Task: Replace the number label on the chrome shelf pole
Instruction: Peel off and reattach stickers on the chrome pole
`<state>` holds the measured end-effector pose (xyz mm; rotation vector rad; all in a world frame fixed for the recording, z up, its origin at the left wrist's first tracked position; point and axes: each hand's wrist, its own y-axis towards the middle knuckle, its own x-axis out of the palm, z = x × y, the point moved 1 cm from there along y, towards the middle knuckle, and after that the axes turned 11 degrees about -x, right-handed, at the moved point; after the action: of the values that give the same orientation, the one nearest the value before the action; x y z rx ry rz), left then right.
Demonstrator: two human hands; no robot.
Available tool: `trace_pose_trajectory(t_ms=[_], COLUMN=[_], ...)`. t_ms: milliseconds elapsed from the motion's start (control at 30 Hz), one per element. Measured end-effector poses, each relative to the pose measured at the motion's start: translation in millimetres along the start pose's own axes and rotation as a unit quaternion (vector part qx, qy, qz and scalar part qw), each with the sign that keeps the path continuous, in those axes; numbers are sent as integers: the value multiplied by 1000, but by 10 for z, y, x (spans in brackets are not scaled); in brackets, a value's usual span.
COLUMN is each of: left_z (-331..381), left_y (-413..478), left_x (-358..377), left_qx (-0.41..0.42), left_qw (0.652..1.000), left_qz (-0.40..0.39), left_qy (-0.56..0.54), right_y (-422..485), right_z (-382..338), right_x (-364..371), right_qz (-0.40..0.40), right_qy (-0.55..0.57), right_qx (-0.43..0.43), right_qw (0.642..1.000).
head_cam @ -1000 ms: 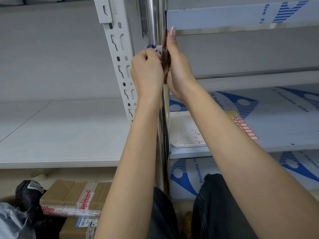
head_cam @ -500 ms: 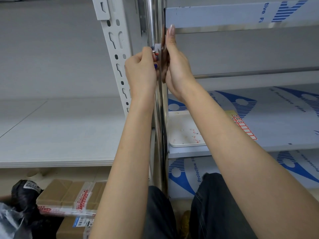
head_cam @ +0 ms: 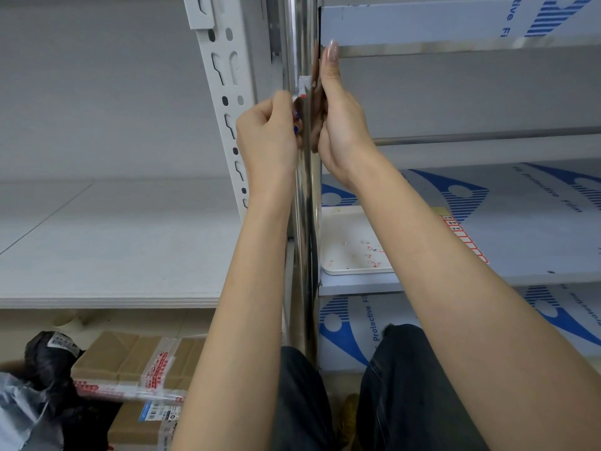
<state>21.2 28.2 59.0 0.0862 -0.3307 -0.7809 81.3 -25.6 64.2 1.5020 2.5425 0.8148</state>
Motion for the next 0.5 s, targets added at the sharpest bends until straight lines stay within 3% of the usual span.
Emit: trace_pose_trajectory(t_ms=[200, 500], left_z=[-55, -130], left_y=[-43, -309], left_x=[-176, -289], left_qx=[-12, 4], left_qw=[999, 997], left_qz=[29, -74], left_qy=[-17, 13], right_y=[-9, -180], right_z=[-12, 2], right_x=[31, -78], right_qz=[17, 31], right_qy=[3, 34], right_qx=[2, -16], right_qw=[1000, 999])
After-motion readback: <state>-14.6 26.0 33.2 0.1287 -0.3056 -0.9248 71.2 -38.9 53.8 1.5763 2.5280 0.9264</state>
